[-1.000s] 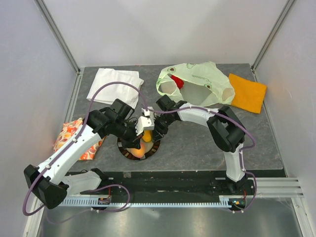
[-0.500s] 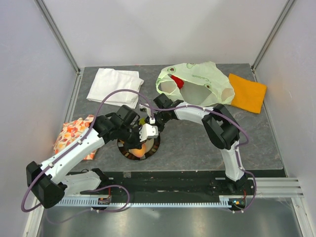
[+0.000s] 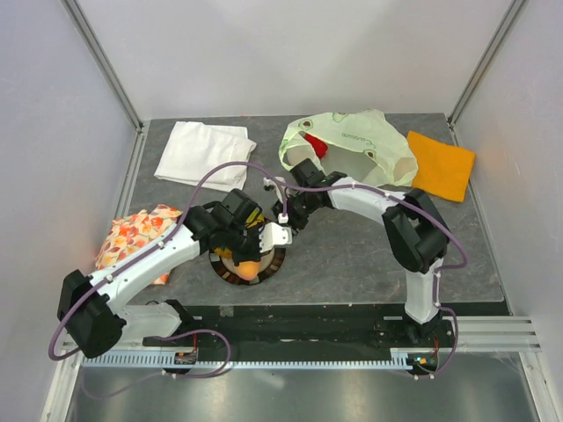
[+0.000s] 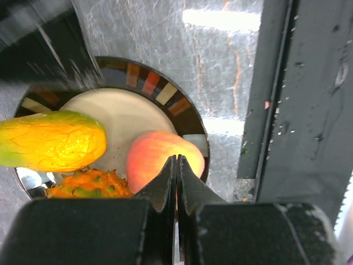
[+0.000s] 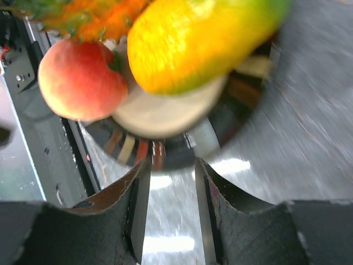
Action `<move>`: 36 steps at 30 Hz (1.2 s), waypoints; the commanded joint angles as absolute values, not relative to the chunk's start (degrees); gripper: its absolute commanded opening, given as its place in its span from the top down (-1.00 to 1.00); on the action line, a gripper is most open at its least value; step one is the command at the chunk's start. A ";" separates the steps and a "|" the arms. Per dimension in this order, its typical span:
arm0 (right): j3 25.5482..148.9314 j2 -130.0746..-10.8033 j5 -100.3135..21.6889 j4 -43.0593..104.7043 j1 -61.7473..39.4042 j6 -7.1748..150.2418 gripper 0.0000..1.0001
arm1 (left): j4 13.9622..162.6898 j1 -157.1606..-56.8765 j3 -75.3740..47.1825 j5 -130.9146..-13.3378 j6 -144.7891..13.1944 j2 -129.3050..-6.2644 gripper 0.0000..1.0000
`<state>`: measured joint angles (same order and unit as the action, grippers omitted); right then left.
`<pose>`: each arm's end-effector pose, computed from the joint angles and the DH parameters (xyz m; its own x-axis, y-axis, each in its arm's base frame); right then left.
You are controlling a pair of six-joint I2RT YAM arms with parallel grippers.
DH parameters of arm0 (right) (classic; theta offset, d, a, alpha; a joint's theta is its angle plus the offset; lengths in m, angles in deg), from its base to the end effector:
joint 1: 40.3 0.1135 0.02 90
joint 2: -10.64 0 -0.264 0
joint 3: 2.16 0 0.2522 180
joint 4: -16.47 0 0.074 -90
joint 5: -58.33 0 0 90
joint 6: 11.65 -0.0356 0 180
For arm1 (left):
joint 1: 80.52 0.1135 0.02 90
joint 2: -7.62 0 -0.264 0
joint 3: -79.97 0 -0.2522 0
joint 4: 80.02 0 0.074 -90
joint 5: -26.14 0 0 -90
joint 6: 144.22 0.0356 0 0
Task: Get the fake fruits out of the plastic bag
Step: Adjust the fake fruit on the plate.
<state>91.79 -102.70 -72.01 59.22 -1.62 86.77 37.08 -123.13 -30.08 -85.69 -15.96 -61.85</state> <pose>0.3055 0.2741 0.1828 -0.5784 -0.6060 -0.5461 -0.8059 0.3207 0.4977 0.1597 -0.1649 0.2680 -0.0446 0.8221 -0.5676 0.9969 0.0734 0.0279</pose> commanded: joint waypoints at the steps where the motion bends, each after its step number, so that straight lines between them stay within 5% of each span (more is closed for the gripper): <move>1: 88.17 -95.19 -73.16 62.48 -4.70 87.92 0.09 | 41.48 -123.50 -31.33 -83.99 -11.86 -63.22 0.97; 22: 85.43 -85.25 -63.93 63.98 -8.39 86.96 -0.06 | 46.85 -125.52 -38.45 -77.75 -10.53 -68.32 0.97; 36: 85.52 -85.42 -64.10 63.63 -8.66 87.93 -0.14 | 45.00 -125.43 -30.73 -87.24 -16.32 -68.32 0.89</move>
<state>85.97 -86.96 -63.70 64.14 -8.31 87.19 44.92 -125.34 -35.48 -81.82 -12.81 -70.03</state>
